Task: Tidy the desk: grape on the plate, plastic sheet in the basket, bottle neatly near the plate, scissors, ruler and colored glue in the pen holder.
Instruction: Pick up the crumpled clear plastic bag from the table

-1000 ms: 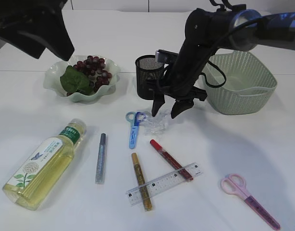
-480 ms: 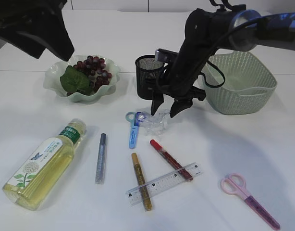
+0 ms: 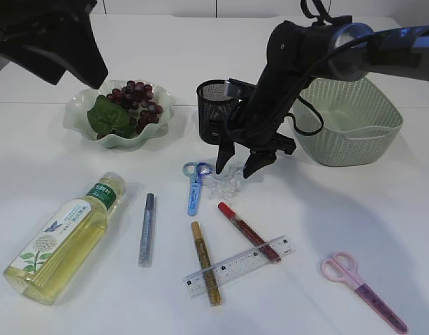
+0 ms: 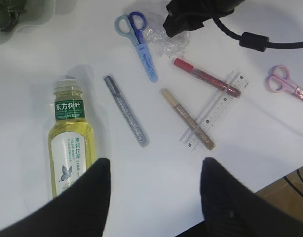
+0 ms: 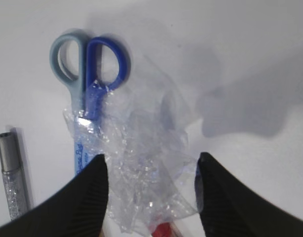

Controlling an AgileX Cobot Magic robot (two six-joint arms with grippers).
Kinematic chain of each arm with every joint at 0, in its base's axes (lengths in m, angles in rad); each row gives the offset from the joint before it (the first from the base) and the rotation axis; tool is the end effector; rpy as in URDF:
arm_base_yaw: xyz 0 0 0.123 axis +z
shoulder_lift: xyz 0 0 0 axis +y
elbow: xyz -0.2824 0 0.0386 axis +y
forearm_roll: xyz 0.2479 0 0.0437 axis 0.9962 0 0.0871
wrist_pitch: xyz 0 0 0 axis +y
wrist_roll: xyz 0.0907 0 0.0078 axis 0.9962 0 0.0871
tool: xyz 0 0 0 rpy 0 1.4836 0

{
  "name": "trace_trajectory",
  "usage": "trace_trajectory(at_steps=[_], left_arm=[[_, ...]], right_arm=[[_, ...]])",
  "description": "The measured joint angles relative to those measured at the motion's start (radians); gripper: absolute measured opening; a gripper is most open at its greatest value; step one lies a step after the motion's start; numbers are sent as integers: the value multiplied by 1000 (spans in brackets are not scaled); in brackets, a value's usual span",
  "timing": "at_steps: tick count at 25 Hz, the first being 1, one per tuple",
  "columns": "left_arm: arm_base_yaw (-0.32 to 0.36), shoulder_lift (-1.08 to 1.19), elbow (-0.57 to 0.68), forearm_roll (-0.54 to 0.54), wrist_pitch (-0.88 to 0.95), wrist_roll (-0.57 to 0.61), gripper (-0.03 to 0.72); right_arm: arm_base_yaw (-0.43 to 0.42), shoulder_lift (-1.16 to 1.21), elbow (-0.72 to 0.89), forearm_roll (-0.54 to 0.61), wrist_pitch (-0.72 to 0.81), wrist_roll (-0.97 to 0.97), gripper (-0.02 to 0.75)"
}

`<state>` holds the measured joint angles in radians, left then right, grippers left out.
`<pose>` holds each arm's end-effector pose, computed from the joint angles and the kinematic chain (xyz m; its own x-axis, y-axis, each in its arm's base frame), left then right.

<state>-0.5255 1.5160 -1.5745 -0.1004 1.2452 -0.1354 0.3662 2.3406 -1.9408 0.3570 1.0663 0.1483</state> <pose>0.2631 -0.1626 0.3845 -0.8489 0.3003 -0.4349 0.4008 0.9022 -0.1593 0.4460 0.2009 0.1581 -0.9924 -0.0534 -0.1108 -0.0895 0.9314 0.3528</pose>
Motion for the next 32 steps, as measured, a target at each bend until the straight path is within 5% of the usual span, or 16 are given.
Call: trace_trajectory(at_steps=[10, 26, 32], left_arm=[[0, 0, 0, 0, 0, 4, 424], [0, 0, 0, 61, 0, 4, 424], [0, 0, 0, 100, 0, 4, 424]], right_arm=[[0, 0, 0, 1, 14, 2, 384], [0, 0, 0, 0, 62, 2, 35], [0, 0, -5, -19, 65, 0, 15]])
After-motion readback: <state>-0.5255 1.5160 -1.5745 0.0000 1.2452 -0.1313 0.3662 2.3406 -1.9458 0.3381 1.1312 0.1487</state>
